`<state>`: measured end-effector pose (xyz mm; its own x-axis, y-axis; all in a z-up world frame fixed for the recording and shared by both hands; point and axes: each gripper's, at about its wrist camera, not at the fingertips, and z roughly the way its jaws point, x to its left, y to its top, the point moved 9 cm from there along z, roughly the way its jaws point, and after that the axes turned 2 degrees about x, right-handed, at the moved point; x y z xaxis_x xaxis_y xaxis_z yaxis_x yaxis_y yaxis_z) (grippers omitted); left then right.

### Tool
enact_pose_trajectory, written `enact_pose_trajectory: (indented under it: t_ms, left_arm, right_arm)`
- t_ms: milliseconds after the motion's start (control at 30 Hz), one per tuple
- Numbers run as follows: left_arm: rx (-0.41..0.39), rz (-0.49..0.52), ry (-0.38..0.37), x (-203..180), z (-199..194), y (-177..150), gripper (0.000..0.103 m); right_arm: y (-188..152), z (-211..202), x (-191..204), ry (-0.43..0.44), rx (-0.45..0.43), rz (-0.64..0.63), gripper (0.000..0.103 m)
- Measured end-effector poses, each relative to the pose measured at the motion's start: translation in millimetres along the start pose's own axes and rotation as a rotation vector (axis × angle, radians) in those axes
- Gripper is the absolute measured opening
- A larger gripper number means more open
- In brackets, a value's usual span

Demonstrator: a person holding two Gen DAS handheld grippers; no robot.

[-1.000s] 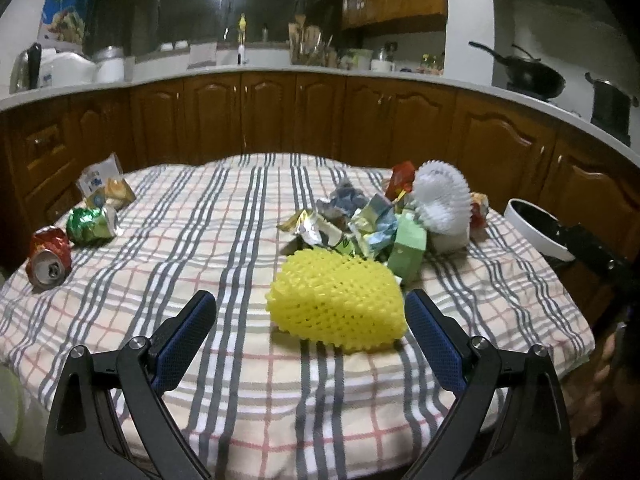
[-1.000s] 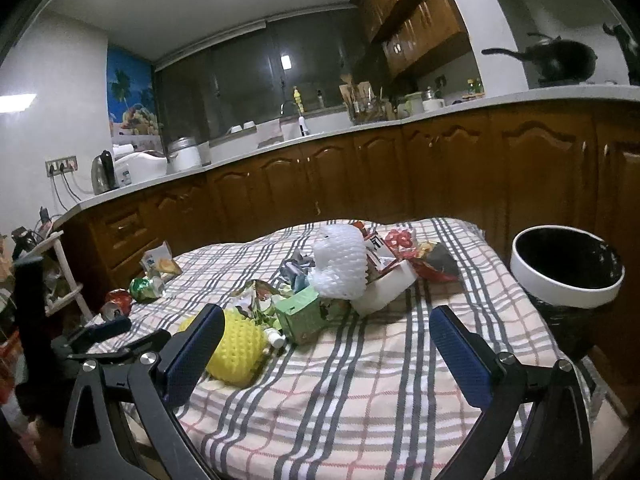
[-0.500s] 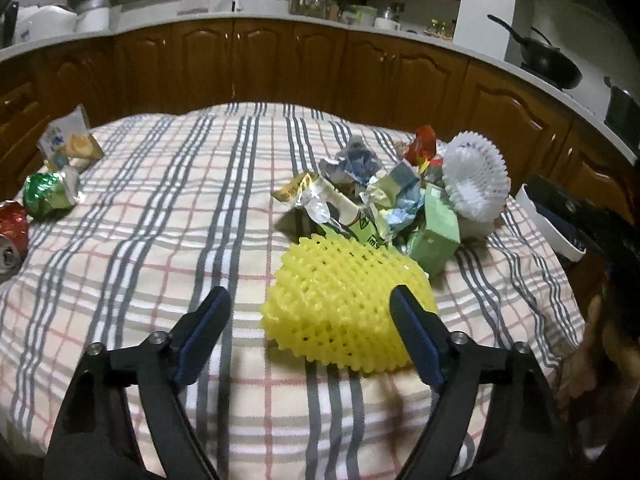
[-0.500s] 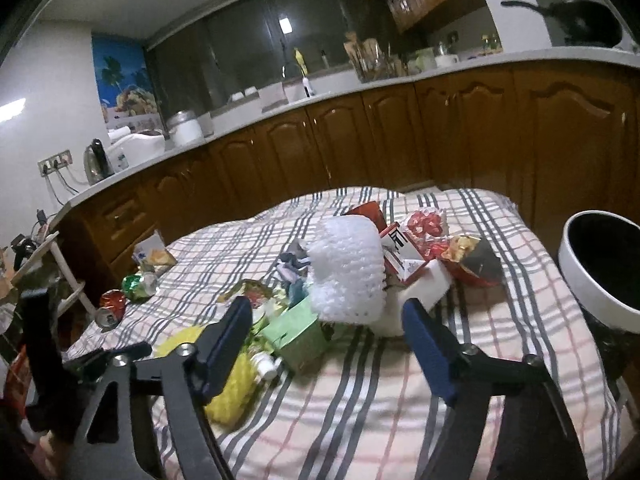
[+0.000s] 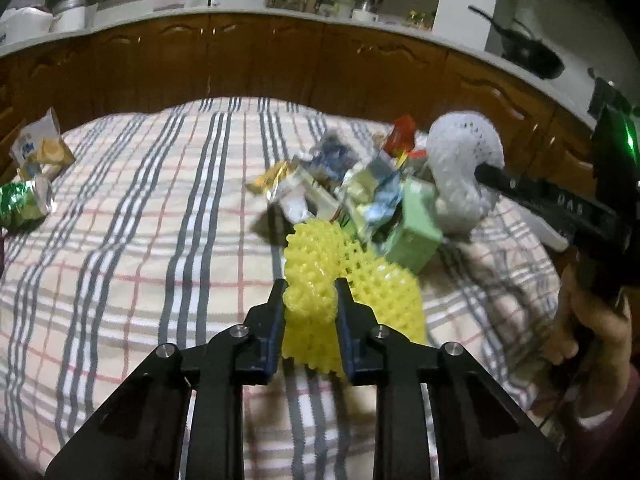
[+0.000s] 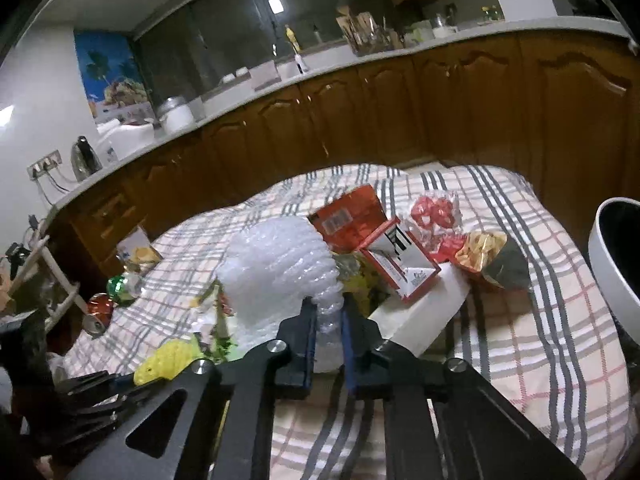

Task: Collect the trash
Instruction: 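Grasp the yellow foam net with the left tool while the right tool grasps the white foam net, then carry both foam nets to the black bin and release them inside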

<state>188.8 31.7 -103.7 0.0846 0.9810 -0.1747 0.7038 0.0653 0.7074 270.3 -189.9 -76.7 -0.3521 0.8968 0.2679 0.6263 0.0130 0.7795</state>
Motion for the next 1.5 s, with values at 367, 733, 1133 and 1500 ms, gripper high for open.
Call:
enact_pose_trajectory:
  t_ms: [367, 733, 1133, 1500]
  left_arm:
    - [-0.137, 0.071, -0.102, -50, -39, 53, 0.021]
    - [-0.159, 0.119, -0.255, -118, -36, 88, 0.021]
    - [-0.146, 0.214, -0.354, -204, -7, 107, 0.021]
    - [-0.108, 0.237, -0.408, -263, 35, 128, 0.021]
  right_arm:
    - [14, -50, -9, 0.015, -0.073, 0.016, 0.01]
    - [16, -95, -70, -0.073, -0.129, 0.107, 0.01]
    - [16, -137, -152, -0.22, -0.174, 0.204, 0.01]
    - [17, -149, -218, -0.351, -0.158, 0.274, 0.01]
